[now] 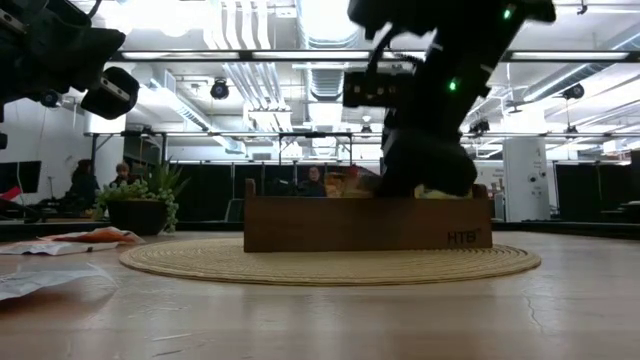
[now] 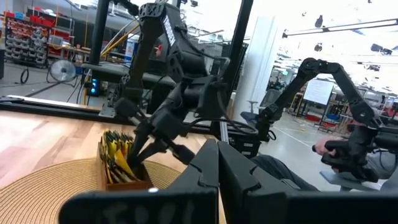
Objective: Pick & Place Tea
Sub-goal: Put the orange tea bag into the middle of the wooden organizer
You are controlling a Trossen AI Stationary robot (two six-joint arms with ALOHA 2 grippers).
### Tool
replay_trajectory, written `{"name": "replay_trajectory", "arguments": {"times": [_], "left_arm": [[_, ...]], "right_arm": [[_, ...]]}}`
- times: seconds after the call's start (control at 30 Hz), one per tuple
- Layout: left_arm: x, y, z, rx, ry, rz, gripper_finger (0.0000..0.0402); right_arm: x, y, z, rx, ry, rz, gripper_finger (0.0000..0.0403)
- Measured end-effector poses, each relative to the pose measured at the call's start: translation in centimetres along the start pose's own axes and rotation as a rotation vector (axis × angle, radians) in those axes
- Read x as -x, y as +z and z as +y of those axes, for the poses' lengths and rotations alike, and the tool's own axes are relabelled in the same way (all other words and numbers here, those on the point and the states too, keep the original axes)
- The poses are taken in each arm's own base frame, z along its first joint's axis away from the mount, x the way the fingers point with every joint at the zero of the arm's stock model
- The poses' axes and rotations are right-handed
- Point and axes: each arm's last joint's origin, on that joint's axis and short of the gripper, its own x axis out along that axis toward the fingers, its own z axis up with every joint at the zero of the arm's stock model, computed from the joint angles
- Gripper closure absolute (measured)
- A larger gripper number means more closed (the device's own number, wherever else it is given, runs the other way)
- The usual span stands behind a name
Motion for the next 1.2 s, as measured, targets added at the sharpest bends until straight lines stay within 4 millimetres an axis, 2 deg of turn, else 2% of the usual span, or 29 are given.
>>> {"name": "replay_trajectory", "arguments": {"times": [0.1, 0.3, 0.57, 0.73, 1.03, 1.2], "left_arm": [[0.0, 0.0, 0.0, 0.000, 0.000, 0.000, 0.0402], [0.0, 0.0, 0.0, 0.000, 0.000, 0.001, 0.0402], [0.0, 0.0, 0.0, 0.000, 0.000, 0.002, 0.0402], [0.0, -0.1, 0.0, 0.002, 0.001, 0.006, 0.0402], [0.0, -0.1, 0.0, 0.002, 0.002, 0.008, 0.0402], [0.0, -0.1, 0.0, 0.002, 0.002, 0.007, 0.0402]], "right_arm": [[-0.7, -0.3, -0.2, -0.012, 0.038, 0.005, 0.0395], [-0.6, -0.2, -0.4, -0.011, 0.035, 0.003, 0.0395], [1.9, 0.9, -1.1, -0.035, 0.052, -0.063, 0.0394], [2.8, 1.0, -1.1, -0.036, 0.057, -0.084, 0.0394], [2.3, 0.5, -1.5, -0.109, -0.088, -0.118, 0.0394], [1.3, 0.3, -1.0, -0.082, -0.093, -0.113, 0.0394]]}}
